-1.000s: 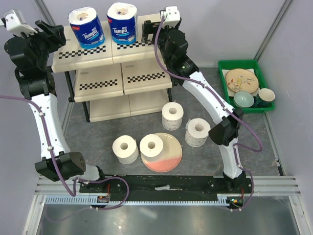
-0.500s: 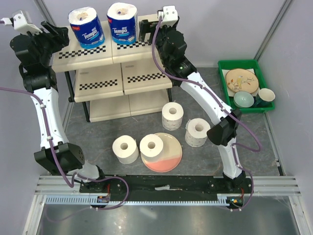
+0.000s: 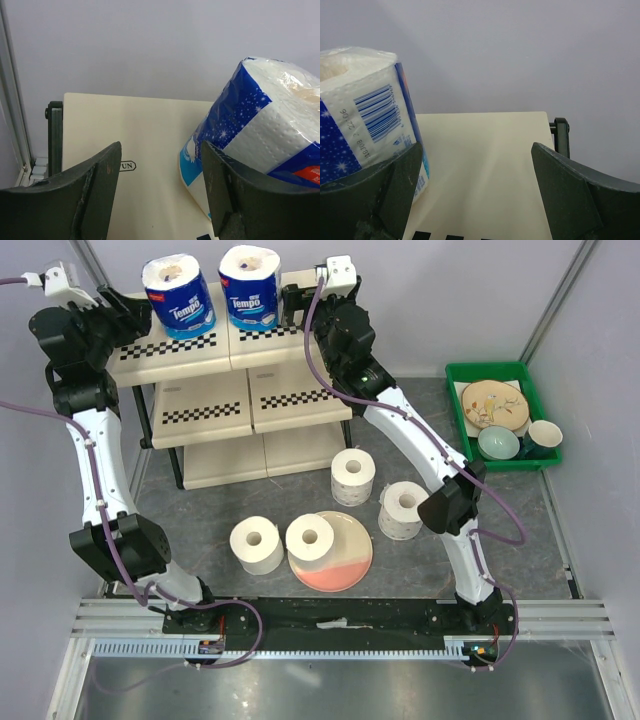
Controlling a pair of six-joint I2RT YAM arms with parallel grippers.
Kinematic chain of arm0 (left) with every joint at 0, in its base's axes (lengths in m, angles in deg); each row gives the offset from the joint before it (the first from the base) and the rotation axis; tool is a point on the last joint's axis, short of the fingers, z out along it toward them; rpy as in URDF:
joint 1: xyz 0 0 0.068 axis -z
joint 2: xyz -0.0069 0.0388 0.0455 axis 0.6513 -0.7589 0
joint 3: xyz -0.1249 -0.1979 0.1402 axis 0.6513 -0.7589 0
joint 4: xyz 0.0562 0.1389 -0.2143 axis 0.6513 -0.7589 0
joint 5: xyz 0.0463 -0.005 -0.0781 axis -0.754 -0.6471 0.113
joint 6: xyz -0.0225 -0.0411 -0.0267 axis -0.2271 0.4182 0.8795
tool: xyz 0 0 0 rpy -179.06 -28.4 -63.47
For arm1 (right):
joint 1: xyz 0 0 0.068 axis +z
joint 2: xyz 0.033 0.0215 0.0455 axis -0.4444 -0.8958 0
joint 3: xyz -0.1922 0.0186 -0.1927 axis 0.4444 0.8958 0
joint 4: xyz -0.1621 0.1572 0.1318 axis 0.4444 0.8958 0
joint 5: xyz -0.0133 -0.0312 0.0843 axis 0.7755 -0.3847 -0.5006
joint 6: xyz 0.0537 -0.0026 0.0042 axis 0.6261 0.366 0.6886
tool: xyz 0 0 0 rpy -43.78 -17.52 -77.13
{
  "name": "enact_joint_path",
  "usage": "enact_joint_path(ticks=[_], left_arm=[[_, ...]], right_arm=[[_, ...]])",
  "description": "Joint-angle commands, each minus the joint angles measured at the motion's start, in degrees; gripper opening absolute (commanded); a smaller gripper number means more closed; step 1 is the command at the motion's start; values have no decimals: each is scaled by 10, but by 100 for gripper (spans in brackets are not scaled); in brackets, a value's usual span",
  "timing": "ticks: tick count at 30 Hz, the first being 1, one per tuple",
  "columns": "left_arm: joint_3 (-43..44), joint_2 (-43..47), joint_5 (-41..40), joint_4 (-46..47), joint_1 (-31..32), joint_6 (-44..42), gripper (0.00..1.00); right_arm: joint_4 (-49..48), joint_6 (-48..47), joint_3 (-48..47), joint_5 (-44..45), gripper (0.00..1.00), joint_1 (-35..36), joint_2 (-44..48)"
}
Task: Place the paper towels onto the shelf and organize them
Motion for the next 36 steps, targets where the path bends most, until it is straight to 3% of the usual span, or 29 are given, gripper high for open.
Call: enact_joint_path(ticks=[1, 30, 33, 36], left_arm=[[23, -6, 53, 35, -2, 19, 71], [-16, 27, 126, 94, 0, 70, 65], [-23, 36, 102, 81, -1, 62, 65], [-36, 58, 25, 45, -2, 46, 66]], right_arm=[[-24, -4, -26, 10, 98, 2, -8], [-30, 16, -4, -1, 98, 4, -2], [-30, 16, 3, 4, 98, 4, 2], [-62, 5, 47, 83, 98, 4, 30]])
